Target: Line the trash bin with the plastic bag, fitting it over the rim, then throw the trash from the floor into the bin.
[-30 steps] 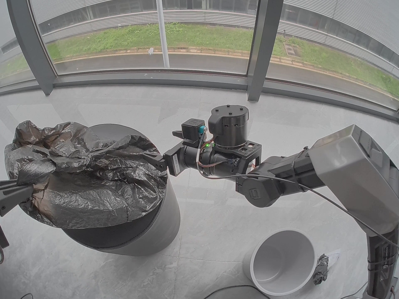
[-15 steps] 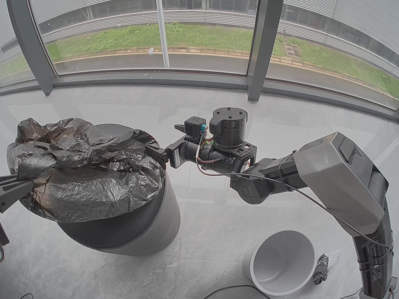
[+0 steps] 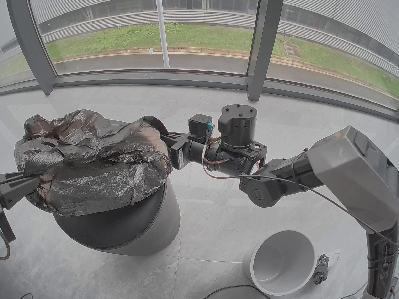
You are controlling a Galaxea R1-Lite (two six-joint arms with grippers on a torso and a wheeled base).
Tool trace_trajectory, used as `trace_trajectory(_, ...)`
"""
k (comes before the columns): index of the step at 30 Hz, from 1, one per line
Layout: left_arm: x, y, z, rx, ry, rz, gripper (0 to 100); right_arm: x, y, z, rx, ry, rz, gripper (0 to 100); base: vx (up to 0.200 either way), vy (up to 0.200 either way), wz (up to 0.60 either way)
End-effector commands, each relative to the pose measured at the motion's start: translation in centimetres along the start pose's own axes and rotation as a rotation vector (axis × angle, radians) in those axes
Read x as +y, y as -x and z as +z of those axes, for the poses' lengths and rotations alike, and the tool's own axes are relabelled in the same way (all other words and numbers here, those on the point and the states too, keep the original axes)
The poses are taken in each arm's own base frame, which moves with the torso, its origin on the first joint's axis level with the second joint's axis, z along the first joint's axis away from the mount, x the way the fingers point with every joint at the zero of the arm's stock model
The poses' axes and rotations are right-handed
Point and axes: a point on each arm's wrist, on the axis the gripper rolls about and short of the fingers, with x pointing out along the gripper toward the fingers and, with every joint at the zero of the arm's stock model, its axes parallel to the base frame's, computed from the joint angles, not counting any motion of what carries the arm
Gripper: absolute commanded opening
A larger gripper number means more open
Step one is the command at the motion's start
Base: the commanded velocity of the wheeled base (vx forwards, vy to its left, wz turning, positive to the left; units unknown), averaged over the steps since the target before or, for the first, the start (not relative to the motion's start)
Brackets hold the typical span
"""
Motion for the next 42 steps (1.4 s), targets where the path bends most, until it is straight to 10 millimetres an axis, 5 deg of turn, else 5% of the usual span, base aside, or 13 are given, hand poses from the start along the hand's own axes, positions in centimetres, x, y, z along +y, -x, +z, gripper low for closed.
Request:
trace_trajectory(1,0.0,-1.3,0.1,0.020,0.003,-0.008,0,0.6,3.0,4.4,-0.056,0.014,0.000,0,0.000,0.000,0.00)
trace_trajectory(6,0.0,-3.4,0.7,0.001,0.019,-0.076,0,1.7,8.9,8.0,-0.056,0.011,-0.008,0,0.000,0.000,0.00)
trace_trajectory(7,0.0,-3.4,0.7,0.001,0.019,-0.078,0,1.8,9.1,8.1,-0.056,0.011,-0.006,0,0.000,0.000,0.00)
trace_trajectory(10,0.2,-6.2,1.5,-0.010,0.084,-0.126,0,3.2,13.9,8.6,-0.017,-0.006,-0.003,0,0.000,0.000,0.00)
trace_trajectory(16,-0.3,-11.0,2.4,-0.058,0.210,-0.337,0,4.4,18.8,9.2,0.019,-0.036,-0.022,0,0.000,0.000,0.00)
trace_trajectory(27,-1.5,-17.7,5.4,-0.208,0.550,-0.526,0,5.2,23.5,12.2,-0.076,-0.137,-0.115,0,0.000,0.000,0.00)
trace_trajectory(30,-2.1,-18.9,4.7,-0.186,0.656,-0.597,0,5.4,25.0,11.5,-0.059,-0.140,-0.130,0,0.000,-0.067,0.00)
trace_trajectory(42,-4.5,-21.9,2.9,-0.081,0.608,-0.705,0,5.4,26.3,10.0,-0.019,-0.150,-0.143,0,0.000,-0.200,0.00)
